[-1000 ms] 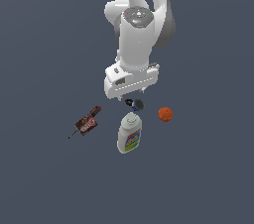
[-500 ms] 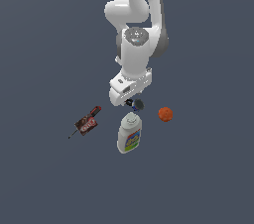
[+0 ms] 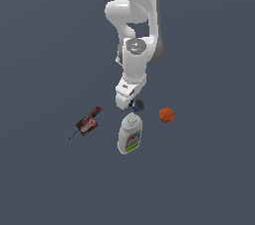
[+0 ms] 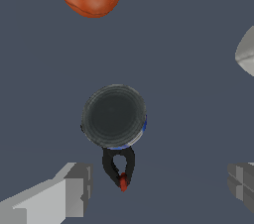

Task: Pick up a designated object from a clutter of objects.

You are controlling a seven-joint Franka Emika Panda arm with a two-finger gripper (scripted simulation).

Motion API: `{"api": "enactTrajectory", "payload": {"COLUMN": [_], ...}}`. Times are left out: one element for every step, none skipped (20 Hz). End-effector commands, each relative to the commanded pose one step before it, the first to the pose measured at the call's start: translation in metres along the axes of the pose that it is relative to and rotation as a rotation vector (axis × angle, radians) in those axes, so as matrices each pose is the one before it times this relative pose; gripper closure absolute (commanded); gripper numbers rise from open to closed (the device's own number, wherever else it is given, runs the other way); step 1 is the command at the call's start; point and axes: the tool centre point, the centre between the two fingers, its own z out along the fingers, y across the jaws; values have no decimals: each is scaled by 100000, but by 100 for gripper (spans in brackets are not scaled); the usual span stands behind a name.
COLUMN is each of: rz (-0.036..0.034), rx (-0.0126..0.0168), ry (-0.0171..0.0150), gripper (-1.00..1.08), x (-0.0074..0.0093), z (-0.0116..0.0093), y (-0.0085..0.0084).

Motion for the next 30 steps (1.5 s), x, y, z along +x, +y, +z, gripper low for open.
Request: {"api": "enactTrajectory", "payload": {"rz": [-6128,-2091,-1955,-1820,-1684,-1550,-1412,-1280,-1142,-1010,-871,-742,-604,-467,-337,-207,-69,430,0,0,0,0,-68,0,0,-67,0,-68,0,-68], "rx": [-66,-8,-9,-10,-11,-11,-11,-11,-10,-10,-9,-8,-6,-5,-4,-2,-1,54,0,0,0,0,2,0,0,-3,0,-6,0,-10], "ry": [427,134,126,119,111,103,94,86,77,69,59,51,41,32,23,14,5,-51,0,0,0,0,14,0,0,14,0,10,0,2], "gripper": [-92,-92,-92,-92,-92,-92,-92,-92,-92,-92,-92,-92,-92,-92,-92,-92,-92,-92,-92,-92,-92,-92,-92,-92,-92,-92,-92,-92,-92,-92], "x": [-432,-141,-129,-116,-105,-94,-84,-73,-65,-55,-48,-38,-32,-25,-16,-8,-3,13,-2,-5,-8,-10,13,-12,-13,11,-15,9,-18,6], "z": [1022,345,317,291,265,240,216,193,171,149,128,107,87,68,48,29,10,-44,21,64,107,149,188,231,272,309,353,389,432,444], "y": [-783,-291,-278,-264,-249,-233,-215,-198,-179,-160,-139,-119,-98,-76,-55,-34,-11,51,-2,-5,-8,-9,-21,-8,-6,-17,-3,-14,-1,-13]}}
